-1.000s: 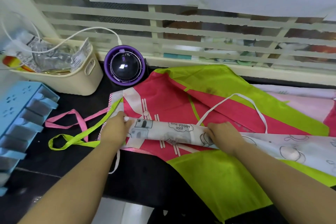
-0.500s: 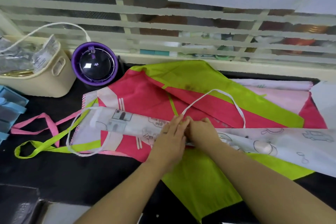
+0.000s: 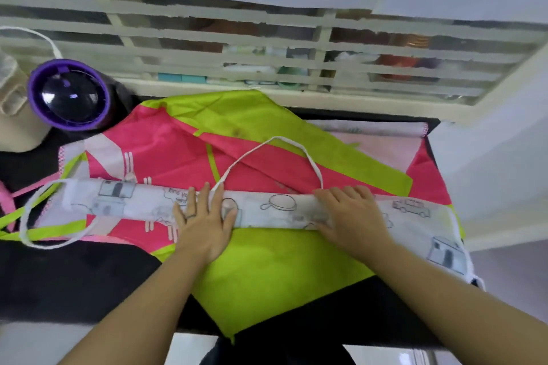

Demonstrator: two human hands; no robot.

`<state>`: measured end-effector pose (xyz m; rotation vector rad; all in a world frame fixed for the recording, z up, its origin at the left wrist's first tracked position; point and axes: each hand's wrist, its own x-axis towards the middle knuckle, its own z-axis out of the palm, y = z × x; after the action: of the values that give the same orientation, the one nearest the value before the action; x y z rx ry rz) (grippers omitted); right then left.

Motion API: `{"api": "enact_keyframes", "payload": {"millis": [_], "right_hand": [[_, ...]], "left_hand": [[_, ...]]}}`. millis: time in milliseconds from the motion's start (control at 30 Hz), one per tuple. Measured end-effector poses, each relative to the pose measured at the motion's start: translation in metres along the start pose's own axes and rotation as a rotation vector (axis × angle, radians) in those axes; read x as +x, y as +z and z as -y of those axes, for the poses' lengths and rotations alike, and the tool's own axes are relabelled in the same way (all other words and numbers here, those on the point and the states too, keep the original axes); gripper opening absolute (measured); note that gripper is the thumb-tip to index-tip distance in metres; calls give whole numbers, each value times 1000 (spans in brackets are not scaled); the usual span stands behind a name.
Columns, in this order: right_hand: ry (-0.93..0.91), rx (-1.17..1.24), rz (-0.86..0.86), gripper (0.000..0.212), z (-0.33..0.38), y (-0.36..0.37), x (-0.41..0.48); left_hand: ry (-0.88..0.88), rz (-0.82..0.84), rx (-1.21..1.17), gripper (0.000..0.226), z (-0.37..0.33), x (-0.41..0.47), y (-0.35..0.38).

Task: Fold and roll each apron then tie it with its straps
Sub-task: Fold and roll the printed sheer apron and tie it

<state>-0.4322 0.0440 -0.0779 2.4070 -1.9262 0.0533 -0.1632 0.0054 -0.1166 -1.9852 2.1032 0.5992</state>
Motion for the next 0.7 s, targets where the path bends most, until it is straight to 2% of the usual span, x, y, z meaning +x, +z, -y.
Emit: {"api": "enact_keyframes", "payload": {"millis": [67, 167, 367, 467, 567, 700], "right_hand": [[45, -57, 227, 35, -21, -18, 0], [120, -16, 548, 27, -47, -28, -7], [56, -109, 707, 39, -57, -33, -24], [-12, -69, 836, 17, -70, -39, -16], [128, 74, 946, 30, -96, -28, 1], [267, 117, 1015, 25, -109, -9, 2]], "left_hand": [[-52, 27, 44, 63, -5, 0, -1], [-97, 31, 52, 63, -11, 1, -1], [-126, -10, 40, 64, -14, -4, 1], [-129, 0, 51, 64, -13, -4, 1], [-133, 15, 56, 64, -13, -3, 1], [-154, 26, 35, 65, -14, -2, 0]]}}
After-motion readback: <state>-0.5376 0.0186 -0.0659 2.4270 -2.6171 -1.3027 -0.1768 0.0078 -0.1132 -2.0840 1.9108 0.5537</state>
